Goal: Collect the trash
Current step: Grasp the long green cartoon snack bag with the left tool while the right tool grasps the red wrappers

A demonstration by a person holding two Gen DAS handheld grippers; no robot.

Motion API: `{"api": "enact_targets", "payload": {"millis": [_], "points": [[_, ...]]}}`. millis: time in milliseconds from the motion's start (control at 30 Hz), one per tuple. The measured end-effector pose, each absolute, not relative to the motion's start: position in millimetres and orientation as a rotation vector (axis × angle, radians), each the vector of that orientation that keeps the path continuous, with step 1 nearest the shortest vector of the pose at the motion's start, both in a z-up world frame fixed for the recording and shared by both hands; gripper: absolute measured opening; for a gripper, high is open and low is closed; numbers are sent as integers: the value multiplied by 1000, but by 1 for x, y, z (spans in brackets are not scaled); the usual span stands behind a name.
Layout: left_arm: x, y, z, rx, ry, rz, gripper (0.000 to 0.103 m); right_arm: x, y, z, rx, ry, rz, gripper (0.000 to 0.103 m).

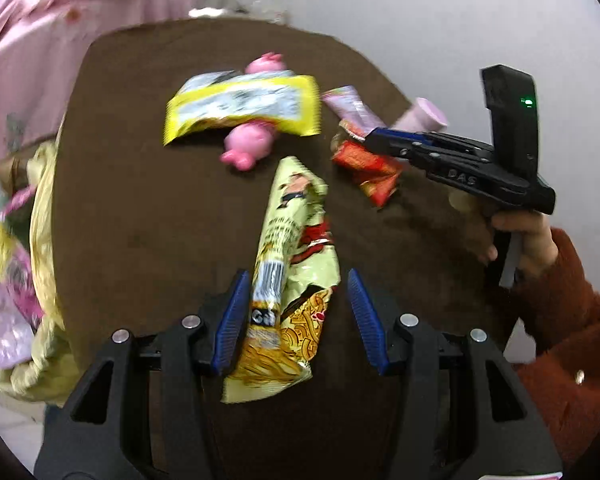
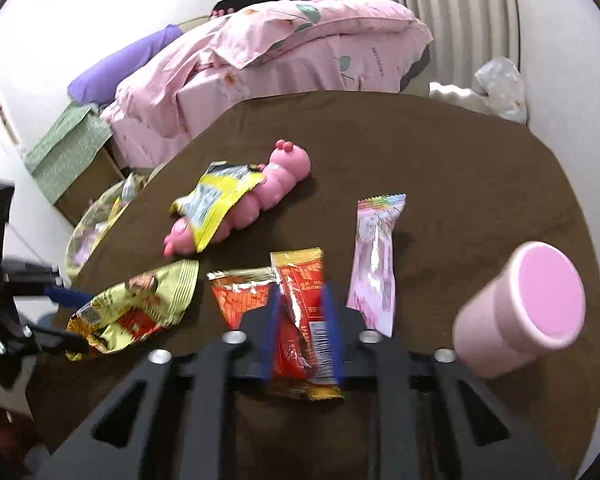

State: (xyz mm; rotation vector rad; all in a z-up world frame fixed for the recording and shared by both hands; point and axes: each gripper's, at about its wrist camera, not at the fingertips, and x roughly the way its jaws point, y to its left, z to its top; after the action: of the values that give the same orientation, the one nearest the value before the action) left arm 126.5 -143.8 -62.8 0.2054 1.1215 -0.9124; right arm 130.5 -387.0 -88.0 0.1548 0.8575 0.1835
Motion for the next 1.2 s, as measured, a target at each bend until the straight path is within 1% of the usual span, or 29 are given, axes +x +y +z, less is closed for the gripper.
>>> {"api": "enact_targets", "payload": {"millis": [100,200,333,400,433,500,533,567,633,700,867,1000,1033,1100,1200], "points": [[126,-152,-51,232,1071,-917,49,113,-393,-85,157,868,201,15],[137,-166,-48,251,1049,-883,49,95,-400,-81,154,867,189,15],[155,-191,-60,307,1074,-842,49,77,-407,-79,143,853,167,15],[162,-200,-71,341,1107,-817,49,68,-410,-76,175,821,191,17],[165,-204,-76,349,1129,-806,45,64,-411,-75,193,806,194,32],[166,-206,-82,339,1155,-811,36,58,-412,-74,210,790,201,51],[165,-206,-81,334,1149,-809,25,56,-412,-74,217,782,215,51],[164,-204,-81,319,1157,-811,20,54,-410,-76,221,779,230,51],[162,-199,-76,274,1151,-797,20,55,-407,-80,207,790,224,51],[156,-190,-65,243,1102,-772,20,58,-403,-83,186,792,206,51],[140,-161,-21,123,897,-678,20,69,-388,-95,210,811,238,51],[134,-149,-2,82,804,-620,20,78,-380,-100,171,826,195,51],[132,-146,1,83,794,-612,20,79,-380,-101,172,835,191,49],[133,-146,5,88,790,-607,20,80,-382,-100,190,847,199,40],[131,-143,6,77,787,-608,20,79,-383,-97,173,856,198,37]]}}
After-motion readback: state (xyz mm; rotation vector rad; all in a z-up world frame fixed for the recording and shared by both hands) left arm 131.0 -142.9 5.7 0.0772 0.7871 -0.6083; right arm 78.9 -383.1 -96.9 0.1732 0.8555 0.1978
